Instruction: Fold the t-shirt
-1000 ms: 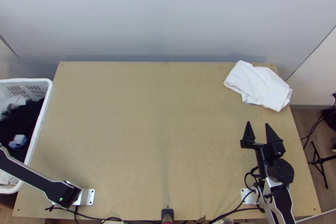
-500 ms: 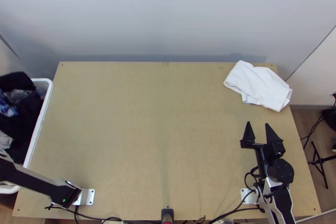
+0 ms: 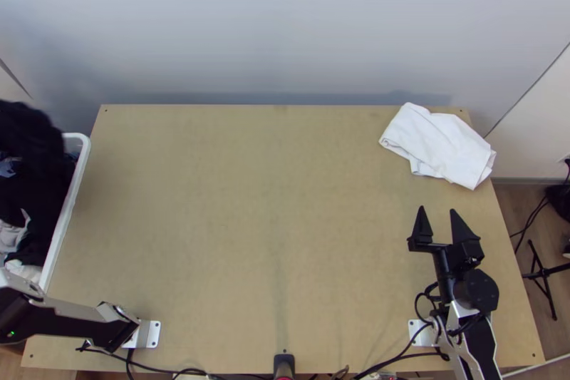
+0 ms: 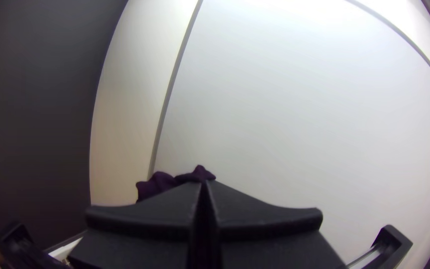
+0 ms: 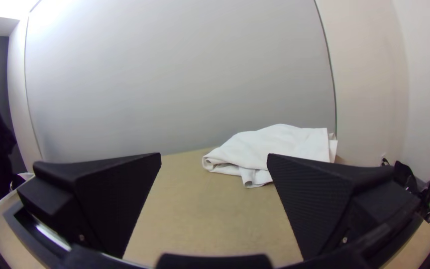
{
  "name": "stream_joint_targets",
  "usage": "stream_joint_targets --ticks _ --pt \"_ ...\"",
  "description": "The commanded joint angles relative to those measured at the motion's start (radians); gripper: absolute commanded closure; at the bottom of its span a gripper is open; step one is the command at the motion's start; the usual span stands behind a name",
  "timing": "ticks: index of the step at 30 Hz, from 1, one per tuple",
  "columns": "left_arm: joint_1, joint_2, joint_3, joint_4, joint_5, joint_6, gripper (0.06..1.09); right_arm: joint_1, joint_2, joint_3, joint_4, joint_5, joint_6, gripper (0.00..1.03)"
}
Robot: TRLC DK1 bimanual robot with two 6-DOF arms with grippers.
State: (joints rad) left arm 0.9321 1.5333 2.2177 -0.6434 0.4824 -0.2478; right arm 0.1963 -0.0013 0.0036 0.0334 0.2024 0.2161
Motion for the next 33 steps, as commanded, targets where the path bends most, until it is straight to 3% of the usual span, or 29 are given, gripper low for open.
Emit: stream_joint_targets --ticks 1,8,17,23,28,33 --pt "-0.015 -0.099 -0.001 0.133 0.002 -0.117 1.05 0.000 0.000 0.001 0.000 0.000 0.000 0.04" --pt "-0.016 -0.117 -0.010 0.254 -0.027 -0.258 1.05 0.000 0.001 -0.001 0.000 0.000 0.000 0.04" --pt "-0.280 -0.111 -0.113 0.205 -0.033 -0.220 1.05 0.000 0.001 0.001 0.000 0.000 0.000 0.04" --pt "-0.607 -0.116 -0.222 0.082 -0.168 -0.077 1.05 0.000 0.000 -0.001 0.000 0.000 0.000 0.04" --pt "-0.869 -0.147 -0.383 0.073 -0.363 0.021 1.05 0.000 0.000 0.001 0.000 0.000 0.000 0.04" --pt "-1.147 -0.176 -0.576 0.068 -0.495 0.094 1.05 0.000 0.000 0.001 0.000 0.000 0.000 0.04"
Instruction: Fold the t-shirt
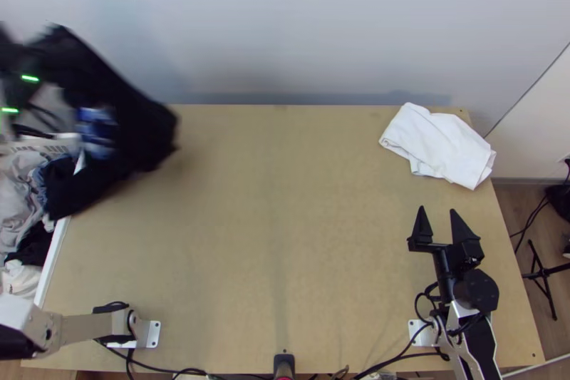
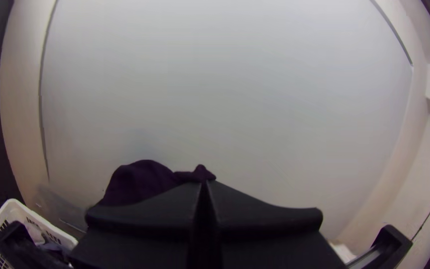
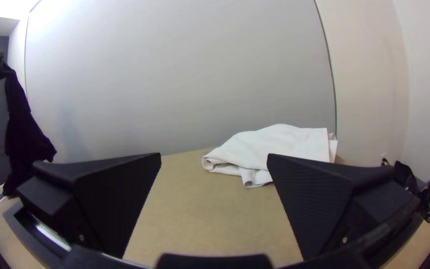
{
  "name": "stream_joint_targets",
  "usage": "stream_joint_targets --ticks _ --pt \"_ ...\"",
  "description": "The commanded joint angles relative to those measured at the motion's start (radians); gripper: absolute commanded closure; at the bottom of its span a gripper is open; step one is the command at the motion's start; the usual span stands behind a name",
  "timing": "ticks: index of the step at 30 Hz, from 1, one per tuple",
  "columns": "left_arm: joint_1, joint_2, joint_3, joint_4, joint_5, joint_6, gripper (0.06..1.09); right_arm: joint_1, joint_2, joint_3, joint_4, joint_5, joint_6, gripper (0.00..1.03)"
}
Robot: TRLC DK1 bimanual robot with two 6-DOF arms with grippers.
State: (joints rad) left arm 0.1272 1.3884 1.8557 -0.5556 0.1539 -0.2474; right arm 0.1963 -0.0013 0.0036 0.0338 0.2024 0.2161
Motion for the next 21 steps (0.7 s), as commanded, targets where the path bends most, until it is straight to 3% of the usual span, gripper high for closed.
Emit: stream_joint_targets --ticks 1,7,12,21 --pt "-0.400 -0.035 -0.253 -0.012 -0.211 0.100 1.05 0.000 0.000 -0.001 0.000 0.000 0.000 0.04" --pt "-0.715 -0.065 -0.520 0.020 -0.297 0.103 1.05 0.000 0.000 -0.001 0.000 0.000 0.000 0.04" --pt "-0.946 -0.040 -0.687 0.020 -0.306 0.065 1.05 0.000 0.000 0.001 0.000 0.000 0.000 0.04" --pt "-1.258 0.090 -0.725 0.062 -0.309 -0.030 1.05 0.000 0.001 0.001 0.000 0.000 0.000 0.04"
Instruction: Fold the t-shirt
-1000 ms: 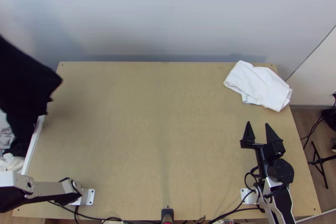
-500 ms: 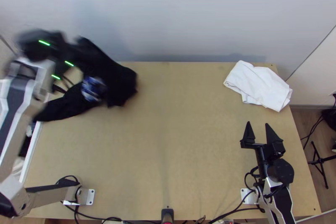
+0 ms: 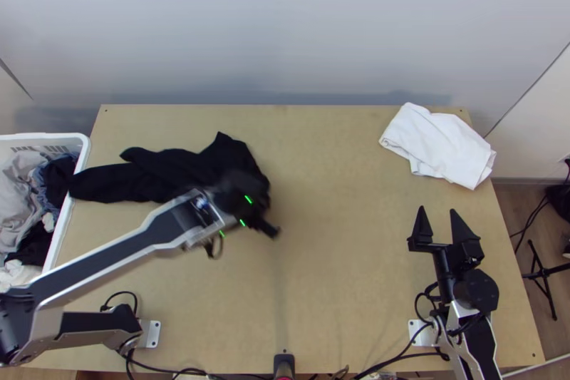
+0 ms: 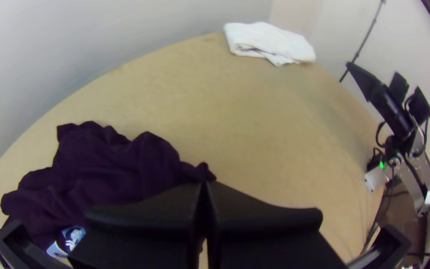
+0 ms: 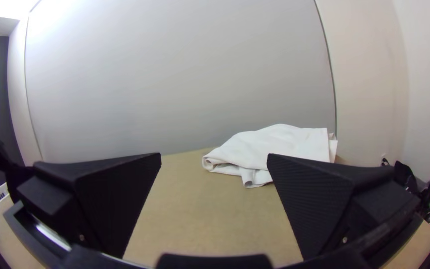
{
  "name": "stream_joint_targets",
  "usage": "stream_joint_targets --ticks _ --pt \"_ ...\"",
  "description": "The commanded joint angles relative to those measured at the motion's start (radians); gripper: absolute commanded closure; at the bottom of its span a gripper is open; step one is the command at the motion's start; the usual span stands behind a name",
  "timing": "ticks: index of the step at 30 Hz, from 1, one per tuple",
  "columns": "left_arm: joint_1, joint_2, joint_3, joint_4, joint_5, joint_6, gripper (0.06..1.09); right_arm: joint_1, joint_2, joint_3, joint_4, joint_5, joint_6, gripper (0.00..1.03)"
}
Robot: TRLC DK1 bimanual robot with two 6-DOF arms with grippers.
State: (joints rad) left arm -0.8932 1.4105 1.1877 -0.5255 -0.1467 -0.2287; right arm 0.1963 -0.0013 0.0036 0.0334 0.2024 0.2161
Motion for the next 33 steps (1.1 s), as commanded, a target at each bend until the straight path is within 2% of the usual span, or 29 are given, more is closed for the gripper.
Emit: stream_joint_targets --ticks 1,11,21,22,24,26,27,33 --pt "-0.270 0.068 -0.057 0.045 -0.004 -0.049 1.05 0.000 0.000 0.001 0.000 0.000 0.000 0.04" --pt "-0.414 0.173 -0.048 0.125 0.039 -0.090 1.05 0.000 0.001 -0.001 0.000 0.000 0.000 0.04" --pt "-0.421 0.268 0.084 0.177 0.038 -0.126 1.03 0.000 0.001 -0.001 0.000 0.000 0.000 0.04" --pt "-0.421 0.272 0.102 0.176 0.039 -0.118 0.87 0.000 0.000 0.001 0.000 0.000 0.000 0.04" --pt "-0.423 0.269 0.131 0.171 0.038 -0.095 0.40 0.000 0.000 -0.001 0.000 0.000 0.000 0.04" --pt "-0.418 0.258 0.181 0.145 0.036 -0.087 0.15 0.000 0.000 0.001 0.000 0.000 0.000 0.04" --pt "-0.414 0.248 0.202 0.137 0.030 -0.086 0.11 0.000 0.000 0.001 0.000 0.000 0.000 0.04" --pt "-0.293 0.151 0.266 0.144 0.027 -0.084 0.11 0.000 0.000 0.001 0.000 0.000 0.000 0.04"
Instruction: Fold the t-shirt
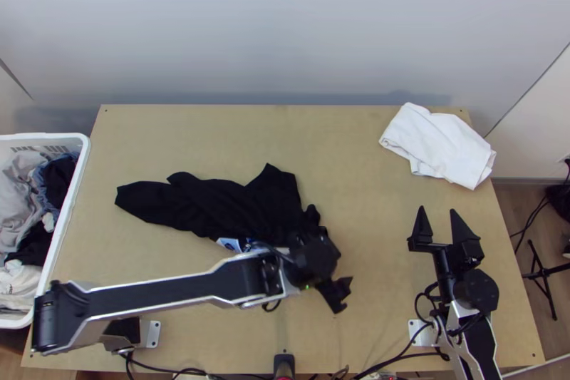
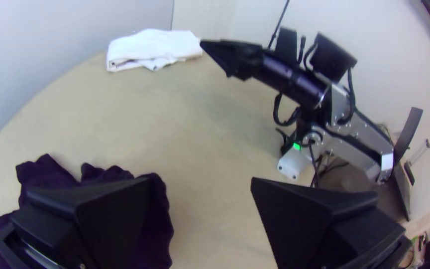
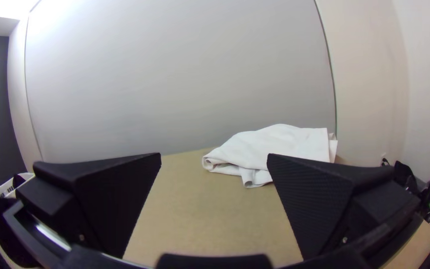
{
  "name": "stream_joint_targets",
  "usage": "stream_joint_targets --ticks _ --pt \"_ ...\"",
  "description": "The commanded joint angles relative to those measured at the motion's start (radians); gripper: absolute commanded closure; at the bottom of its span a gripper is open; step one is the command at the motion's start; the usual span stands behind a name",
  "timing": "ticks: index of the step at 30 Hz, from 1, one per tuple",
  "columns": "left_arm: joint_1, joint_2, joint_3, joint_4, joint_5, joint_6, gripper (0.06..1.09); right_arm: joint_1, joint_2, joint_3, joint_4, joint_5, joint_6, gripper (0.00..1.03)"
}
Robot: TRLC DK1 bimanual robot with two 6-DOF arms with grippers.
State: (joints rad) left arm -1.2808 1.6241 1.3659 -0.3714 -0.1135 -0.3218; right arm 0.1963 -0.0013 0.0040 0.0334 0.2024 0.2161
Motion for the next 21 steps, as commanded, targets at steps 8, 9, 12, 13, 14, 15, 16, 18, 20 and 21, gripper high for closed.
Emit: stream_joint_targets --ticks 8,9,12,13,14,15,16,18,20,21 --pt "0.368 -0.227 0.127 -0.176 0.017 0.053 0.11 0.000 0.001 0.001 0.000 0.000 0.000 0.04" --pt "0.402 -0.250 0.114 -0.178 0.028 0.053 0.11 0.000 0.000 0.001 0.000 0.000 0.000 0.04" --pt "0.512 -0.297 0.068 -0.178 0.037 0.059 0.11 0.000 0.001 -0.001 0.000 0.000 0.000 0.04" --pt "0.541 -0.308 0.052 -0.187 0.037 0.075 0.11 0.000 0.000 -0.001 0.000 0.000 0.000 0.04" --pt "0.572 -0.319 0.033 -0.193 0.037 0.089 0.11 0.000 0.000 -0.001 0.000 0.000 0.000 0.04" --pt "0.612 -0.329 0.018 -0.196 0.037 0.098 0.11 0.000 0.000 0.001 0.000 0.000 0.000 0.04" --pt "0.649 -0.339 0.004 -0.202 0.037 0.098 0.11 0.000 0.000 0.001 0.000 0.000 0.000 0.04" --pt "0.719 -0.356 -0.014 -0.218 0.037 0.105 0.11 0.000 0.000 0.001 0.000 0.000 0.000 0.04" --pt "0.799 -0.360 -0.018 -0.258 0.037 0.113 0.11 0.000 0.000 0.001 0.000 0.000 0.000 0.04" --pt "0.839 -0.362 -0.016 -0.279 0.037 0.124 0.11 0.000 0.001 0.001 0.000 0.000 0.000 0.04"
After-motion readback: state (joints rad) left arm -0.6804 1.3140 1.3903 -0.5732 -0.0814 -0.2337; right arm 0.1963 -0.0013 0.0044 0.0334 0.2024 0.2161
